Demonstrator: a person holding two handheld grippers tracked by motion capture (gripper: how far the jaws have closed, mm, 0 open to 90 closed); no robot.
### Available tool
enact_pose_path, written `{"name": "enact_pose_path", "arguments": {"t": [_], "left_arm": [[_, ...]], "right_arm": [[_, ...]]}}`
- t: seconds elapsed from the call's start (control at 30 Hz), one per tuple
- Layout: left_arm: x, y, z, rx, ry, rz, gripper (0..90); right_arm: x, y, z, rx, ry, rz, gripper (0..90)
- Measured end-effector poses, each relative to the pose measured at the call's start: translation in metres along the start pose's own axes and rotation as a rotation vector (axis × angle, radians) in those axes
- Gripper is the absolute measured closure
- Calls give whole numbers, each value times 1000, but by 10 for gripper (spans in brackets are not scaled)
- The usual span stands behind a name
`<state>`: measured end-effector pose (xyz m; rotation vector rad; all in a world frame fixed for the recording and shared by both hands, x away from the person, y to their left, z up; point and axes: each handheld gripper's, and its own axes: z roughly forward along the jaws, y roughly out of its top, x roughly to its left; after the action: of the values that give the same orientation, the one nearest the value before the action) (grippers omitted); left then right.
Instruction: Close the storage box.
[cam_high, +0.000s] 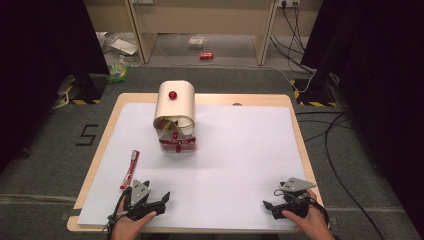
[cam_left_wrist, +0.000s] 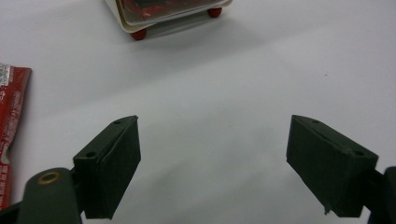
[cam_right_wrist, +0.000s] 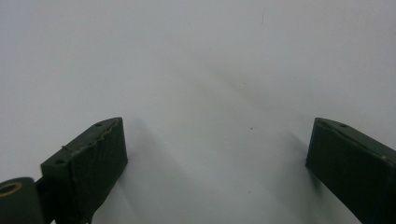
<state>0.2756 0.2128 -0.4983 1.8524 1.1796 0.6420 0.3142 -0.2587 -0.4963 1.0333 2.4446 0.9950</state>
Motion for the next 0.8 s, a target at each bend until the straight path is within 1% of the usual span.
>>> {"name": "enact_pose_path", "arguments": {"t": [0.17, 0.8], "left_arm": [[-3, -3, -3, 6, -3, 12, 170], [-12, -16, -12, 35, -17, 26, 170]], "right_arm": [[0, 0, 0, 0, 0, 0, 55], [0, 0, 0, 0, -1, 0, 55]]}}
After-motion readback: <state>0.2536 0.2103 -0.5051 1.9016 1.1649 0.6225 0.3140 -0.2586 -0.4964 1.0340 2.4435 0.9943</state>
